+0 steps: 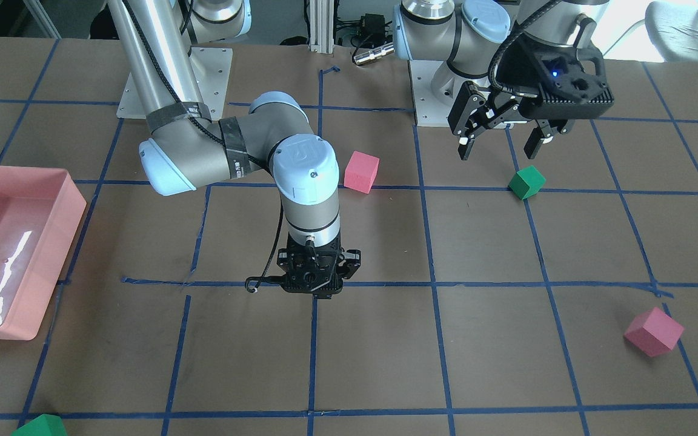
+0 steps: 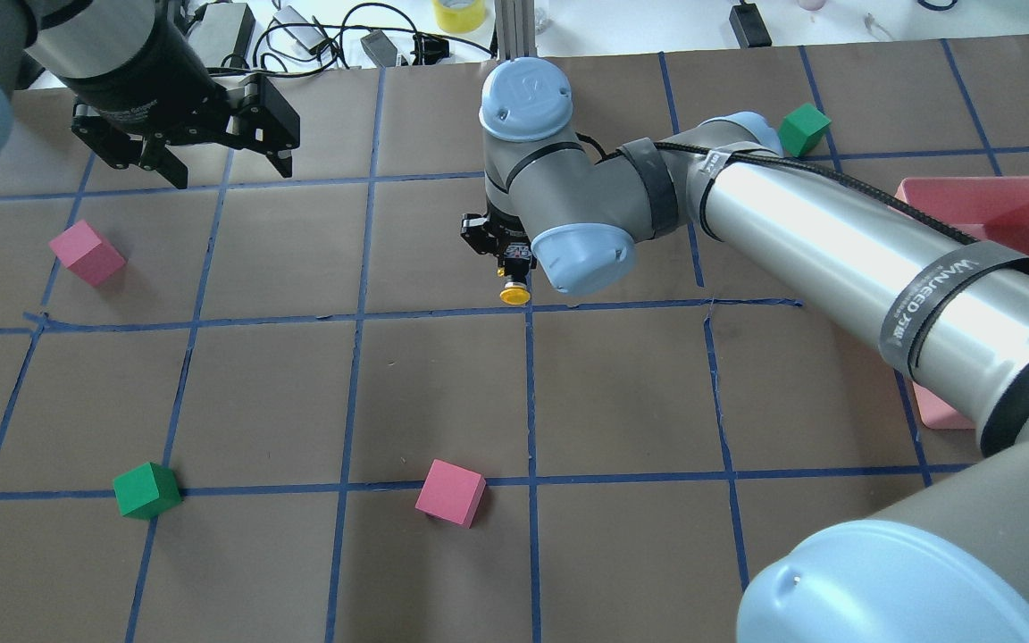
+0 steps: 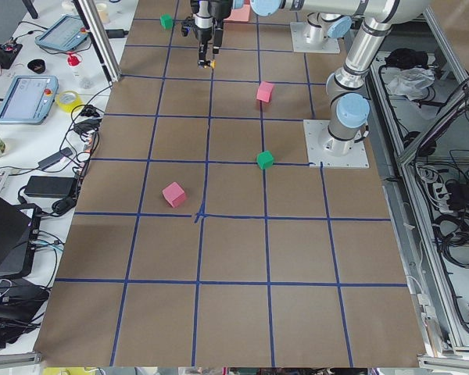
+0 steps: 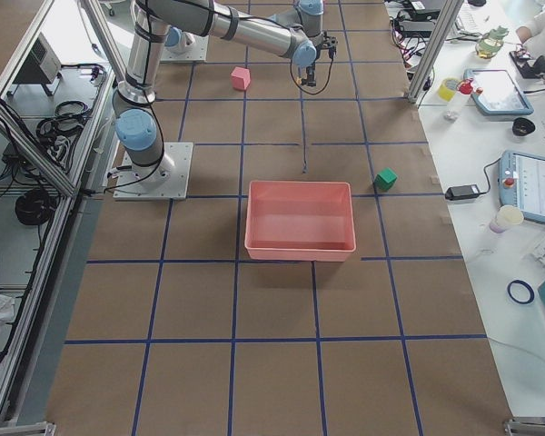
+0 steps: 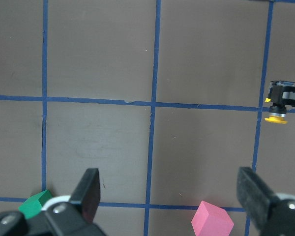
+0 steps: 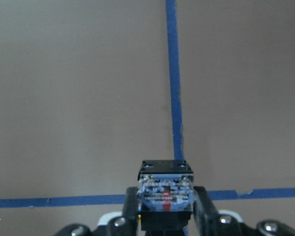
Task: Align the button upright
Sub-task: 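Carry the button to the table center and lower it with the right gripper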
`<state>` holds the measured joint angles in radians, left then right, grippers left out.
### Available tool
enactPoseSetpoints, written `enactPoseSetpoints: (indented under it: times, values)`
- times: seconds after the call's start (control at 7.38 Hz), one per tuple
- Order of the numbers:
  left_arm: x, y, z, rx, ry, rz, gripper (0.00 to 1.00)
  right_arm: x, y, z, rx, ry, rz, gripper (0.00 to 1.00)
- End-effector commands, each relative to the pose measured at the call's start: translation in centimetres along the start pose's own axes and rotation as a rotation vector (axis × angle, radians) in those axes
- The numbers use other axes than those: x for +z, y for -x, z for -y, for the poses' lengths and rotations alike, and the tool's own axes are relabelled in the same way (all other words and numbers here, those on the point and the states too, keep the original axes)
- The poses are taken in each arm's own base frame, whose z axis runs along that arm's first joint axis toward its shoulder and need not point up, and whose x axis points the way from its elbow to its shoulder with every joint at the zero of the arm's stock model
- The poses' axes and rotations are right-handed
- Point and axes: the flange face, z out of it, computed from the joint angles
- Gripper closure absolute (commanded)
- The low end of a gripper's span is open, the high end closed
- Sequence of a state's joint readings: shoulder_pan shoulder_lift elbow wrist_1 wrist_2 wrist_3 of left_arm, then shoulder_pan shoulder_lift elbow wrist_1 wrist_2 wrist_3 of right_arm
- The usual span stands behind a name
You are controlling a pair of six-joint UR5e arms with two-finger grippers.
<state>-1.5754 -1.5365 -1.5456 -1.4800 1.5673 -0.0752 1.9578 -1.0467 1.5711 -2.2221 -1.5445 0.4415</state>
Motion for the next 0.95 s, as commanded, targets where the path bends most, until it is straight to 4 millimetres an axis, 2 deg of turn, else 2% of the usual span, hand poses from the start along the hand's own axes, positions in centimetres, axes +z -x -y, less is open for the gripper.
enactPoseSetpoints:
  times: [0.0, 0.14, 0.41, 0.81]
  values:
    - [0.0, 0.0, 0.0, -0.002, -0.001, -0.001, 0.0, 1.9, 0.5, -0.2, -0.028, 0.0, -0.001, 1.0]
    - [0.0, 0.0, 0.1, -0.002, -0.003, -0.001, 0.0, 1.9, 0.4, -0.3, -0.046, 0.001, -0.001, 1.0]
    - [0.0, 0.0, 0.1, -0.003, -0.003, 0.0, 0.0, 3.3, 0.0, -1.2, -0.044, 0.031, -0.013, 1.0]
    - [0.1, -0.1, 0.1, -0.002, 0.0, -0.001, 0.0, 3.4, -0.2, -1.5, -0.049, 0.035, -0.012, 1.0]
